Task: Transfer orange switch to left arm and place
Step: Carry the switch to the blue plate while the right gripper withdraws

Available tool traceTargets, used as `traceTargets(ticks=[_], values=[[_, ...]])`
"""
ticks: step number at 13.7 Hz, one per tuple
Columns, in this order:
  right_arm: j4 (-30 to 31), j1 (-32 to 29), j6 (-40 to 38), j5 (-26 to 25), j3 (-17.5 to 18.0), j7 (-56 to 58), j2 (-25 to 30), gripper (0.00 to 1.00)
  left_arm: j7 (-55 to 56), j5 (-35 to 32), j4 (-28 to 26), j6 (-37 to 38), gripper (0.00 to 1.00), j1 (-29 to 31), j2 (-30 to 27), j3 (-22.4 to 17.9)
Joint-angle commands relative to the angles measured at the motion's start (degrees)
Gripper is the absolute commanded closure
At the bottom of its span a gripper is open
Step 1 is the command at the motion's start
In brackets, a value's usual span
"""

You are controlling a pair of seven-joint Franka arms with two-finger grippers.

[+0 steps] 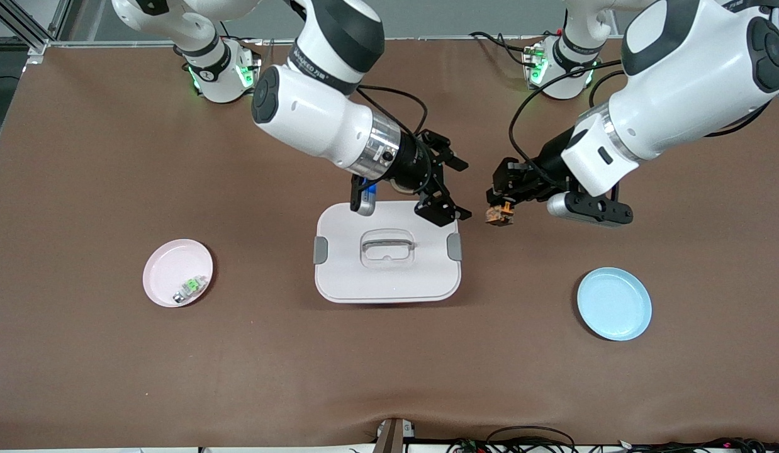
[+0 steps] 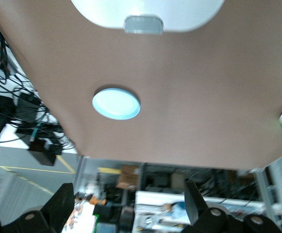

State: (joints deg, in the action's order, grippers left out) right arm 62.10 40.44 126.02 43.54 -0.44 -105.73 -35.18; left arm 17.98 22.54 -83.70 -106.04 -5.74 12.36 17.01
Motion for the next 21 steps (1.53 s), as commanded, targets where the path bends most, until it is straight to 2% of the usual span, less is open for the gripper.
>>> traceTargets(ticks=[1,6,10,15,17,19,21], values=[[-2.2,-3.0,-7.4,-0.5,0.4,10.8,-0.6,0.00,-4.1,-1.3,0.2,3.2,1.00,2.7,-0.1,0.0],[-2.1,-11.1,-26.0,-2.0,0.1,37.6,1.3,0.00,-13.6,-6.5,-0.1,6.5,1.00,7.0,1.3,0.0],[-1.8,-13.4,-34.4,-17.7,0.3,54.4,2.9,0.00,-21.5,-12.3,-1.3,6.7,1.00,9.2,3.4,0.0],[-1.4,-18.6,-41.3,-31.0,0.2,75.4,4.6,0.00,-30.0,-18.4,-1.3,6.6,1.00,11.1,6.4,0.0],[-0.2,-22.0,-42.6,-33.8,0.2,84.2,6.1,0.00,-34.1,-20.6,-1.3,6.3,1.00,12.0,7.6,0.0],[4.1,-25.5,-42.5,-36.1,0.2,91.7,9.9,0.00,-39.1,-22.9,-1.3,5.7,1.00,12.9,8.9,0.0],[6.5,-28.3,-42.5,-41.0,0.2,100.8,12.9,0.00,-43.8,-24.5,-1.4,4.3,1.00,14.0,10.2,0.0]])
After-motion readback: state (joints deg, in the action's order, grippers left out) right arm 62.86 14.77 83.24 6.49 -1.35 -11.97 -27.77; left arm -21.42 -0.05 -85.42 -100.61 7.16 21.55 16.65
